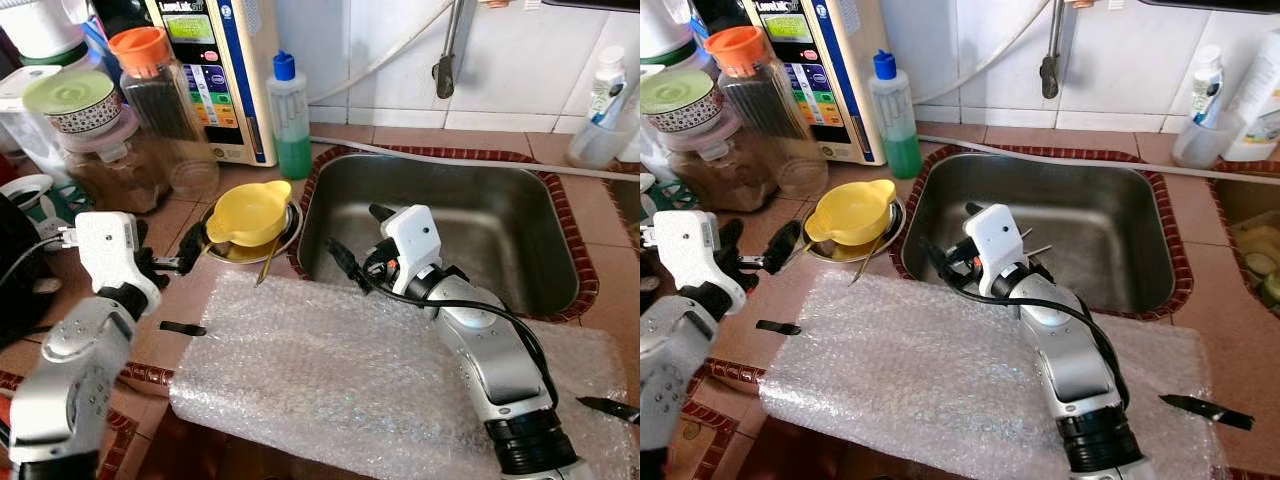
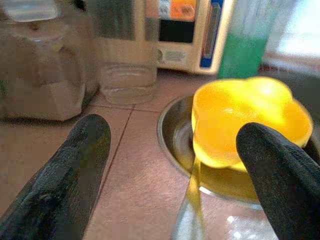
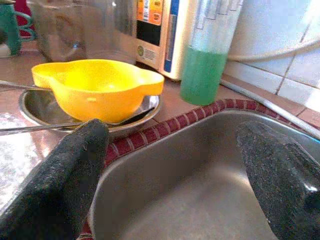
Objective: Kitchen organization
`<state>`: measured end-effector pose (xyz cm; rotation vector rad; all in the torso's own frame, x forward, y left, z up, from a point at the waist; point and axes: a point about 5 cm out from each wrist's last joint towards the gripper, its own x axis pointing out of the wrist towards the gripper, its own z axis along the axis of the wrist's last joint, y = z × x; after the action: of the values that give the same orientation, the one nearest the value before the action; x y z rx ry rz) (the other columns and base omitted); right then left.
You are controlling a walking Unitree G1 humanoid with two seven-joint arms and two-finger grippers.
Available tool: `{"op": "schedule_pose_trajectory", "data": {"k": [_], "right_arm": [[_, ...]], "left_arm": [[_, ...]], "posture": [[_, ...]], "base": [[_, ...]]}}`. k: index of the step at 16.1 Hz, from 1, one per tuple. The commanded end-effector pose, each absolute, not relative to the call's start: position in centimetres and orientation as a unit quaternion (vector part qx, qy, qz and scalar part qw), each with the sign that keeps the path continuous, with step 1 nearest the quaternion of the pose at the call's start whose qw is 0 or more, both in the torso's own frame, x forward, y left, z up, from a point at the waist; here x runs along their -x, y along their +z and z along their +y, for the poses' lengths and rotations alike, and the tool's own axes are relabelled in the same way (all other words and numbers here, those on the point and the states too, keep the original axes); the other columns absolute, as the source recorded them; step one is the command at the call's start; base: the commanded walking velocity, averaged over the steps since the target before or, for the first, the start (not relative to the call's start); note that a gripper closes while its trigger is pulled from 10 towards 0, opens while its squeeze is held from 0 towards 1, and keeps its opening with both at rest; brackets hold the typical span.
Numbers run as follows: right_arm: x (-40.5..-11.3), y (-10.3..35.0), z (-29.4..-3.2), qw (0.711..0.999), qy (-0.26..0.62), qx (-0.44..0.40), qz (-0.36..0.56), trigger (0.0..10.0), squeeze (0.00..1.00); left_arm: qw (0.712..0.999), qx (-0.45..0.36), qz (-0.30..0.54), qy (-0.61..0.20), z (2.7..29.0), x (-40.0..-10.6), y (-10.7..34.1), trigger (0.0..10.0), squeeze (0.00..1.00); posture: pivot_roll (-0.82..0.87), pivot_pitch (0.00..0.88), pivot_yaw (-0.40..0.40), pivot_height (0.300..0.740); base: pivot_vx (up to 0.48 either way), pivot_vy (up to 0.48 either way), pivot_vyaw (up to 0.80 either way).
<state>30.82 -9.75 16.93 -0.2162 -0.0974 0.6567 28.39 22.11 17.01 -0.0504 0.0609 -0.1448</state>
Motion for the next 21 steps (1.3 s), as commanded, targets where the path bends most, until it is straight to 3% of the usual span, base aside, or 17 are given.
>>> {"op": "schedule_pose_trajectory", "data": {"k": [1,2,9,16,21], "right_arm": [[-30.4,17.3,-9.3,0.934,0.336,0.104,-0.056,10.0,0.00],[-30.3,17.3,-9.3,0.933,0.341,0.106,-0.056,10.0,0.00],[-30.0,17.2,-9.4,0.928,0.350,0.113,-0.056,10.0,0.00],[-29.6,17.1,-9.3,0.918,0.372,0.127,-0.056,10.0,0.00],[-28.5,18.3,-8.5,0.893,0.436,0.085,-0.078,10.0,0.00]], "left_arm": [[0.995,-0.004,0.038,-0.090,22.2,-28.7,17.1,10.0,0.00],[0.991,-0.043,0.047,-0.117,22.3,-28.9,17.2,10.0,0.00],[0.970,-0.117,0.084,-0.195,22.7,-29.3,17.3,10.0,0.00],[0.960,-0.141,0.112,-0.216,22.8,-28.7,16.2,10.0,0.00],[0.947,-0.167,0.149,-0.230,23.4,-28.3,15.0,10.0,0.00]], "posture": [[-0.17,0.104,0.119,0.740],[-0.18,0.105,0.120,0.740],[-0.19,0.108,0.128,0.740],[-0.19,0.110,0.124,0.740],[-0.19,0.107,0.118,0.740]], "base": [[0.000,0.000,0.00],[0.000,0.000,0.00],[0.000,0.000,0.00],[0.000,0.000,0.00],[0.000,0.000,0.00]]}}
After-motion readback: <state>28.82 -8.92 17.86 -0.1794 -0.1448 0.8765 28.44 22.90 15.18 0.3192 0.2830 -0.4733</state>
